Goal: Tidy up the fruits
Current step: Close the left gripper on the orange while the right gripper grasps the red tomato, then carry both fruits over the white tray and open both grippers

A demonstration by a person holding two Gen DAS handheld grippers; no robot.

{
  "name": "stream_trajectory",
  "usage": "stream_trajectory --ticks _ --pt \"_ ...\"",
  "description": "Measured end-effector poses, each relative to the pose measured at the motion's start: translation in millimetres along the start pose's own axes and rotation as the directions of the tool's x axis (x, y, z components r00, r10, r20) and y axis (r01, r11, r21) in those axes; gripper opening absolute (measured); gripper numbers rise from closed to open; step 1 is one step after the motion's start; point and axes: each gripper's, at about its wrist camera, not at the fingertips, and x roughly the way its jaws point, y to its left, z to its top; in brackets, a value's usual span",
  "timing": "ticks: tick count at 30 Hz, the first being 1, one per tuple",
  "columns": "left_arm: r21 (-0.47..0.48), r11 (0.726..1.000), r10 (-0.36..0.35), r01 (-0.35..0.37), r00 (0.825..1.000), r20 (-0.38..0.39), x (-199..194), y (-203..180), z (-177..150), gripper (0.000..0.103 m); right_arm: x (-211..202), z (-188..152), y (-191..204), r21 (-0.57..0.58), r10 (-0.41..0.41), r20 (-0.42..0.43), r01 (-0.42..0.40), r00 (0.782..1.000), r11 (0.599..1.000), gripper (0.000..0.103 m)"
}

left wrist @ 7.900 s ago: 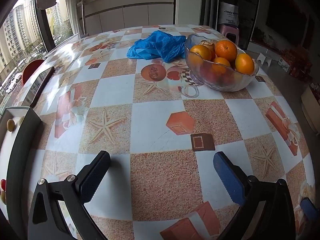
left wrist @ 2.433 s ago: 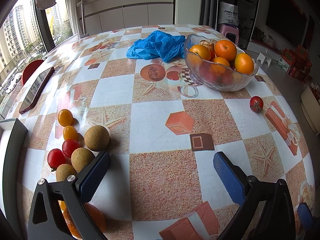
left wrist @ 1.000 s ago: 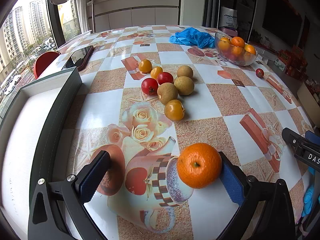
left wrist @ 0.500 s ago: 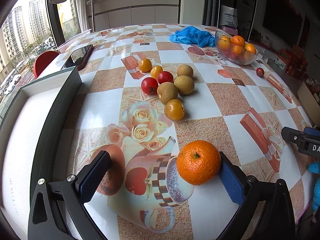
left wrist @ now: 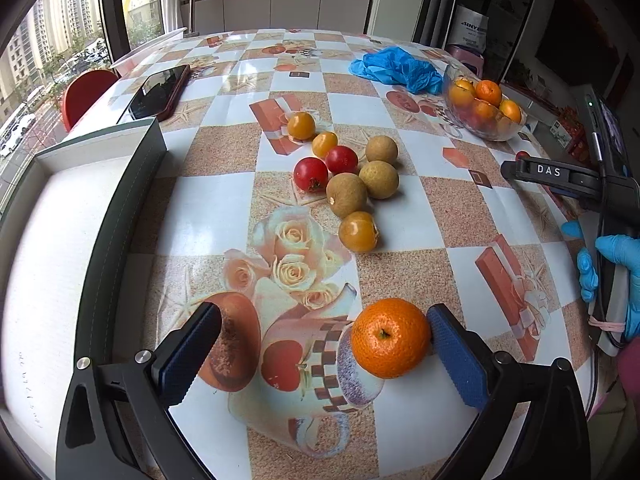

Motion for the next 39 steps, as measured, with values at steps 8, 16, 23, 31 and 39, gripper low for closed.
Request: stream_trajectory --ticks 8,16,23,31,39 --pt "0.066 0.997 0.035 -0.034 0.999 -0.013 2.9 -16.4 -0.3 0.094 -12.0 0.5 6.4 -0.014 0.081 0.034 -0.081 0.996 0.997 0.023" --pt "0.127 0.992 0.009 -0.007 1.0 -0.014 -0.7 -31.3 -3.2 0.038 -58.4 -51.6 -3.4 0.036 0.243 0.006 -0.243 0.97 0.969 0.023" --pt "0.063 0.994 -0.087 0.088 0.996 -0.019 -25.4 -17.8 -9.0 0.038 -98.3 -88.1 8.4 0.024 0.303 -0.002 -0.303 0.953 0.953 0.023" --pt "-0.003 0.995 -0.101 0.102 0.991 0.085 -89.5 41.3 2.4 0.038 -138.2 -81.0 81.9 -0.098 0.38 0.006 -0.377 0.925 0.921 0.023" --pt "-0.078 0.997 0.034 -0.027 0.995 0.096 -123.8 141.6 0.5 0.038 -164.7 -90.2 202.8 -0.224 0.536 -0.071 -0.537 0.841 0.813 0.023"
